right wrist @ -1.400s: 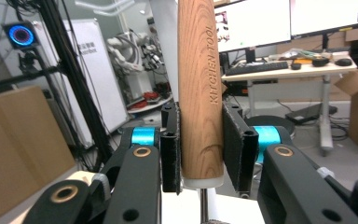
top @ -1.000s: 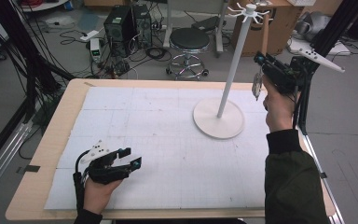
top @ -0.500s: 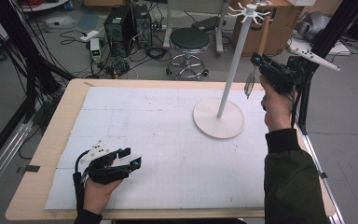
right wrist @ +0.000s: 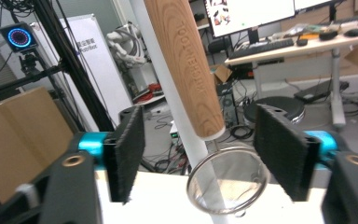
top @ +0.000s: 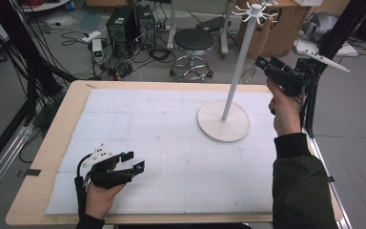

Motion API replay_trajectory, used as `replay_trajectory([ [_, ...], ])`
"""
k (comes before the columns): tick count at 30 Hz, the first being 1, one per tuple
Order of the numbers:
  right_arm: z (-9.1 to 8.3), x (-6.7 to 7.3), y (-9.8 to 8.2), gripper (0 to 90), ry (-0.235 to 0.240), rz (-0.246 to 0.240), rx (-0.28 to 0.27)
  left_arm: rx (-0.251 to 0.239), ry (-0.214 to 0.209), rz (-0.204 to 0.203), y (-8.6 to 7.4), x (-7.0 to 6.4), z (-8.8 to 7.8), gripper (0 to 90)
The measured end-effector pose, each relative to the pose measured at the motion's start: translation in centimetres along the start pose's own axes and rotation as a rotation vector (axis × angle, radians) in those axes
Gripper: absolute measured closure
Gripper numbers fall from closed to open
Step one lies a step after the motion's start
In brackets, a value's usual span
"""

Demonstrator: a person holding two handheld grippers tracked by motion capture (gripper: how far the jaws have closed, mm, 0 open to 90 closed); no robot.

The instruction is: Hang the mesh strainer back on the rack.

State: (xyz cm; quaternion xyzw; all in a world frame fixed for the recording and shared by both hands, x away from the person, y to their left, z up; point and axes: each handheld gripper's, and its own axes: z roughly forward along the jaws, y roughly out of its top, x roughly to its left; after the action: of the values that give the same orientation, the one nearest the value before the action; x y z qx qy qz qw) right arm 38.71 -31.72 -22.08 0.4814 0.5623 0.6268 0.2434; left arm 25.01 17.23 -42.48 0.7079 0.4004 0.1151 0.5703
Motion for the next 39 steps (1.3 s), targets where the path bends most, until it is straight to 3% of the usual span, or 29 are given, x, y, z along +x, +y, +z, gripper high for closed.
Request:
replay_trajectory([
  [8,-0.8,-0.6,-1.5,22.1,0.010,-0.013,0.006,0.001,-0.017,-0.009,0.0,-0.2,0.1,35.8],
  [13,-1.8,-0.8,-2.4,21.3,0.026,-0.030,-0.003,-0.006,-0.011,0.011,0.2,-0.5,0.1,35.5],
  [23,-4.2,0.2,-2.9,21.0,0.064,-0.083,0.004,-0.027,-0.002,0.034,0.3,-1.2,-0.1,35.1],
  [27,-4.7,0.7,-3.6,21.1,0.086,-0.081,0.068,-0.034,0.008,0.044,0.3,-1.5,-0.1,34.9],
  [32,-5.5,1.1,-4.9,20.9,0.110,-0.095,0.097,-0.041,0.008,0.050,0.3,-1.6,0.0,34.1],
  [39,-6.3,0.9,-8.2,20.5,0.125,-0.132,0.137,-0.102,0.013,0.061,0.4,-1.6,-0.2,33.5],
])
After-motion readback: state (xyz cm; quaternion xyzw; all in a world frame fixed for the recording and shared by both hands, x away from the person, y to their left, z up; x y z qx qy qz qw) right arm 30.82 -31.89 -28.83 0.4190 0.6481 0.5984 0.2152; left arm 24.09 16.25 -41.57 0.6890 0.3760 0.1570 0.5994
